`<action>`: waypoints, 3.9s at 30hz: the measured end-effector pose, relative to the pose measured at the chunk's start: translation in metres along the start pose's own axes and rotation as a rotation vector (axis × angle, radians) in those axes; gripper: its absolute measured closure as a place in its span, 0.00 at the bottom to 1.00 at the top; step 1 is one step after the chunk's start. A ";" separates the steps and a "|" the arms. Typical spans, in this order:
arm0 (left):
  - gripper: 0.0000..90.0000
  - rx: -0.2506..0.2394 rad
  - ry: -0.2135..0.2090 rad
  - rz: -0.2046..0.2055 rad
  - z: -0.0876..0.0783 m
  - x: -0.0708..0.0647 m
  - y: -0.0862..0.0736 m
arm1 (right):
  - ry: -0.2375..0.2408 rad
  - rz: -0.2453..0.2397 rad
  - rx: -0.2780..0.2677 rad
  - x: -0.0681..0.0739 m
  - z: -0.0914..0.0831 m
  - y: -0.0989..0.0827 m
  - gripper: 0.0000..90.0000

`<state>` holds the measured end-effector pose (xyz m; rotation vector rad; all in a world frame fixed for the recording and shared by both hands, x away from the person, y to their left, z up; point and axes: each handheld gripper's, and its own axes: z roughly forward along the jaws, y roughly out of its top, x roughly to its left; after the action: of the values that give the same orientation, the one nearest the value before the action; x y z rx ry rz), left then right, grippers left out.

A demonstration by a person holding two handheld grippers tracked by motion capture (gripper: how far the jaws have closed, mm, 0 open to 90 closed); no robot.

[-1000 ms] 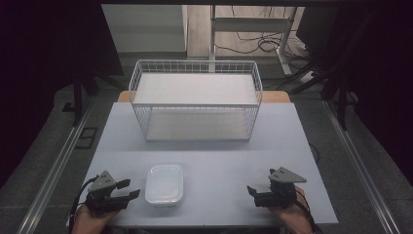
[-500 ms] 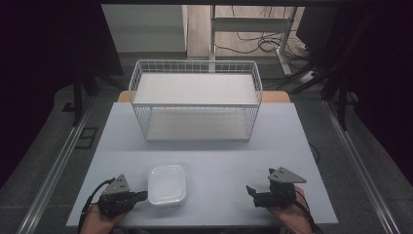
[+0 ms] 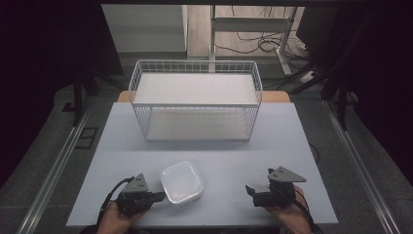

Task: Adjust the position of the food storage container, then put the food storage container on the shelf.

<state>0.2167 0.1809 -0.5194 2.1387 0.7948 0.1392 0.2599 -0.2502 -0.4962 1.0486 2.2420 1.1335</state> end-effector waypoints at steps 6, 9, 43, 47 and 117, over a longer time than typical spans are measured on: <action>1.00 0.000 -0.031 0.001 0.016 -0.008 0.013 | 0.010 0.003 0.022 0.001 0.003 0.000 0.00; 1.00 0.004 -0.039 0.006 0.027 -0.014 0.022 | 0.014 0.003 0.031 0.002 0.004 0.000 0.00; 1.00 -0.011 0.080 -0.093 0.034 0.036 0.036 | 0.400 -0.075 0.165 0.067 0.054 0.035 0.99; 1.00 -0.014 0.108 -0.077 0.034 0.030 0.038 | 0.398 -0.054 0.166 0.059 0.059 0.038 0.99; 0.06 -0.132 0.059 -0.104 0.019 0.022 0.054 | 0.261 -0.083 0.076 0.030 0.049 0.062 0.01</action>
<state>0.2678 0.1561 -0.4955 1.9730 0.9045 0.1955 0.2995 -0.1786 -0.4755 0.8686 2.5230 1.2185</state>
